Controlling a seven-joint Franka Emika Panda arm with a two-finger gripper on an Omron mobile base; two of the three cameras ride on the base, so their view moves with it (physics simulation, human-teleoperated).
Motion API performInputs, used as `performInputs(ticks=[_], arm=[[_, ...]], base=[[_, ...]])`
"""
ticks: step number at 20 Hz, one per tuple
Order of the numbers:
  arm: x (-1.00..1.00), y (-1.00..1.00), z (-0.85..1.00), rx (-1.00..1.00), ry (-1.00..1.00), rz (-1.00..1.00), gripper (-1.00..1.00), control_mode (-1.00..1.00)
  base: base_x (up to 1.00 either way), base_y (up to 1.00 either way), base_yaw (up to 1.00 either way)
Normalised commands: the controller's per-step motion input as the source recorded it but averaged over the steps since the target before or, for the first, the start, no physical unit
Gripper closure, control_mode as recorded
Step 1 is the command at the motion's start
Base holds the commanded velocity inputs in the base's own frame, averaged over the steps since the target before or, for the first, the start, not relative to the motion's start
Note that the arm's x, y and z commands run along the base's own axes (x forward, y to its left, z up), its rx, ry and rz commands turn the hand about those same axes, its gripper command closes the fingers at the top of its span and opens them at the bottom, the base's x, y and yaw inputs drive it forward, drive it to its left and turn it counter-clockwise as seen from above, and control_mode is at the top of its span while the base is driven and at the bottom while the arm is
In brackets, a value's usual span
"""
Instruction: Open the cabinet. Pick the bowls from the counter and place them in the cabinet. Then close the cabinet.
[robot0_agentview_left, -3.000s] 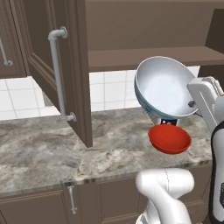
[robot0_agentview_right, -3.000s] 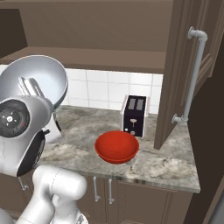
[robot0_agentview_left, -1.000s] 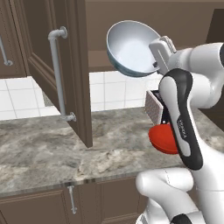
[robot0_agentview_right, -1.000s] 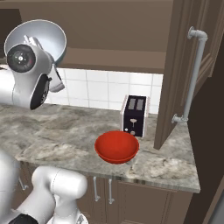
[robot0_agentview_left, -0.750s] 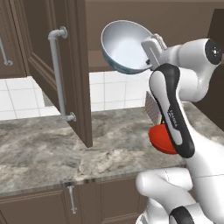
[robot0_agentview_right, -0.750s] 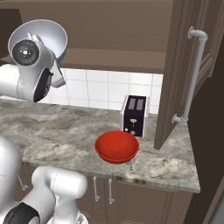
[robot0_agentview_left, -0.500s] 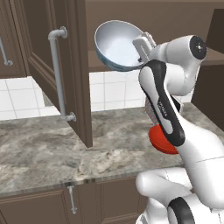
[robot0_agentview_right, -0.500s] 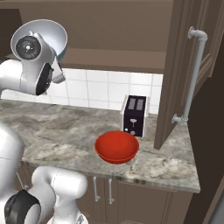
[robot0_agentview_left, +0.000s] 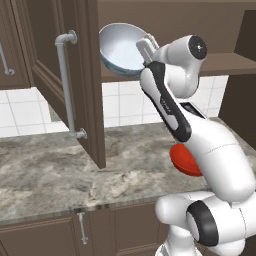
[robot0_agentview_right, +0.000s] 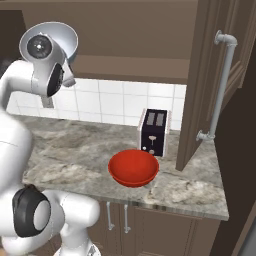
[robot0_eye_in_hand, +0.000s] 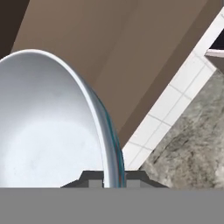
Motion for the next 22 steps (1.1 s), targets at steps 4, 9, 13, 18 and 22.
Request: performInputs(ticks=[4, 9, 13, 18, 22], arm=[[0.54, 0.14, -0.01, 0.00, 0.03, 0.00, 1.00, -1.00], [0.45, 0.07, -0.11, 0.00, 0.00, 0.00, 1.00, -1.00], [0.48, 0.01, -0.06, 0.00, 0.00, 0.00, 1.00, -1.00], [0.50, 0.00, -0.04, 0.00, 0.00, 0.00, 1.00, -1.00], [0.36, 0.00, -0.11, 0.00, 0.01, 0.00, 1.00, -1.00]], base=[[0.00, 0.00, 0.00], [0.00, 0.00, 0.00], [0.00, 0.00, 0.00], [0.00, 0.00, 0.00], [0.00, 0.00, 0.00]])
